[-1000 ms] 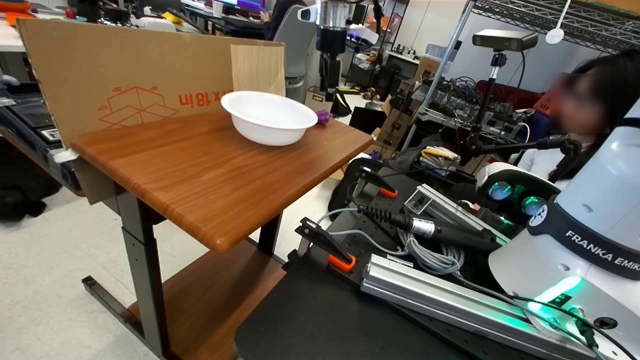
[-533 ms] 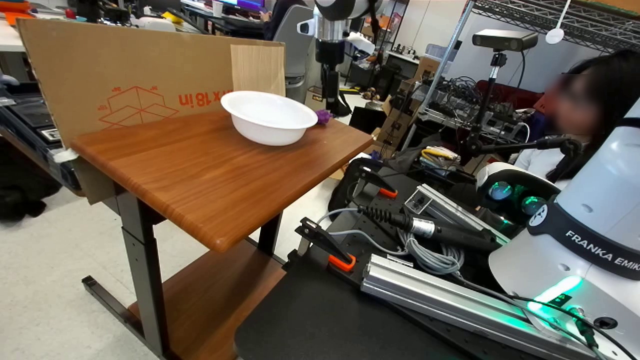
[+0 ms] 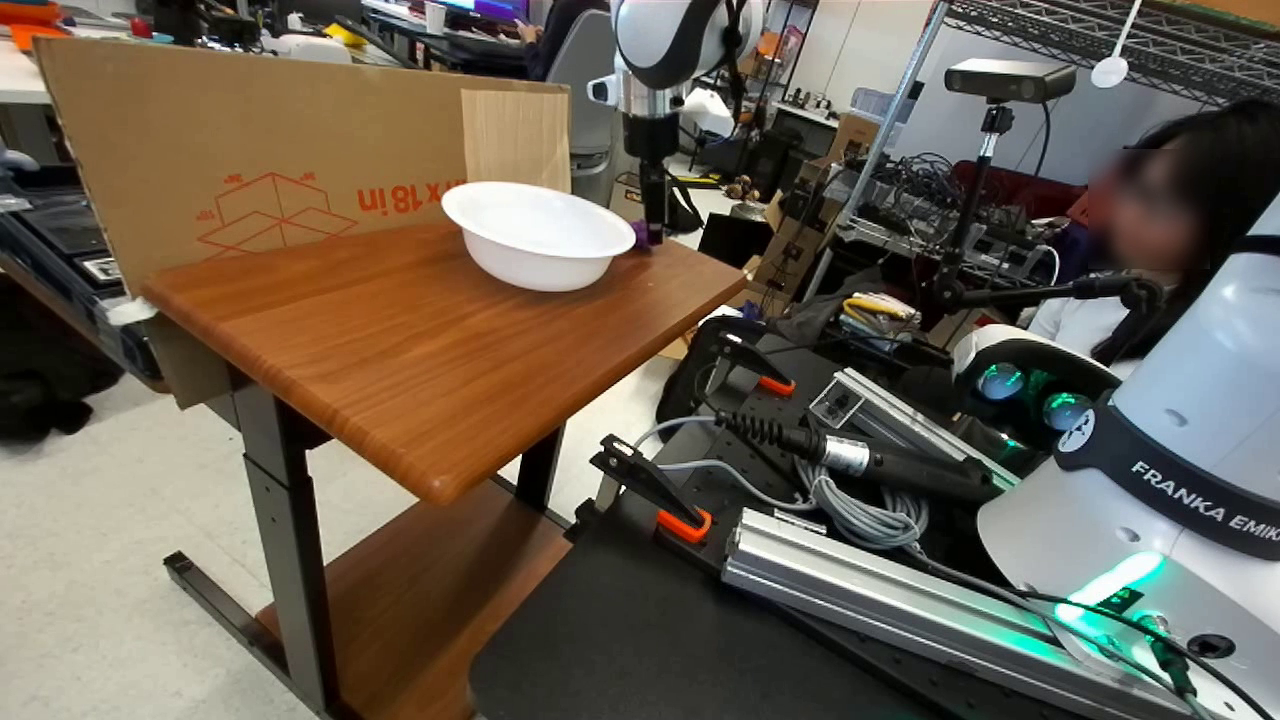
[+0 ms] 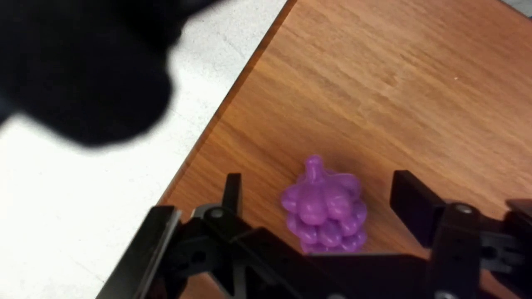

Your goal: Put the purple object in the bowl

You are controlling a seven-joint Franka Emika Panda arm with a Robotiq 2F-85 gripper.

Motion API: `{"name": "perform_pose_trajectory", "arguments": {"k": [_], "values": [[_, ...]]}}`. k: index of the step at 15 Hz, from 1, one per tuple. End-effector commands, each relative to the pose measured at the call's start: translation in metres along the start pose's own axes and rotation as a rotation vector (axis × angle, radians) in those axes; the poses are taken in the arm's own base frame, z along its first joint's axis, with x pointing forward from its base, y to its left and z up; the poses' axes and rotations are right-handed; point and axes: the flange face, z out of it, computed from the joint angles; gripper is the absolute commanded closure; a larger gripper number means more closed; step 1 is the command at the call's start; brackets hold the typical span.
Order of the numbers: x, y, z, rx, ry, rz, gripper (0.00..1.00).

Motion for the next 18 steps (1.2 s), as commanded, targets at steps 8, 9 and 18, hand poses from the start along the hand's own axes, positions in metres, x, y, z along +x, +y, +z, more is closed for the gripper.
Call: {"name": "perform_pose_trajectory", "arguments": {"k": [8, 9, 18], "values": [[0.015, 0.010, -0.002, -0.035, 0.001, 0.037, 0.73], [0.014, 0.008, -0.008, -0.036, 0.017, 0.036, 0.73], [-0.005, -0.052, -0.160, -0.173, 0.364, -0.057, 0.73]]}}
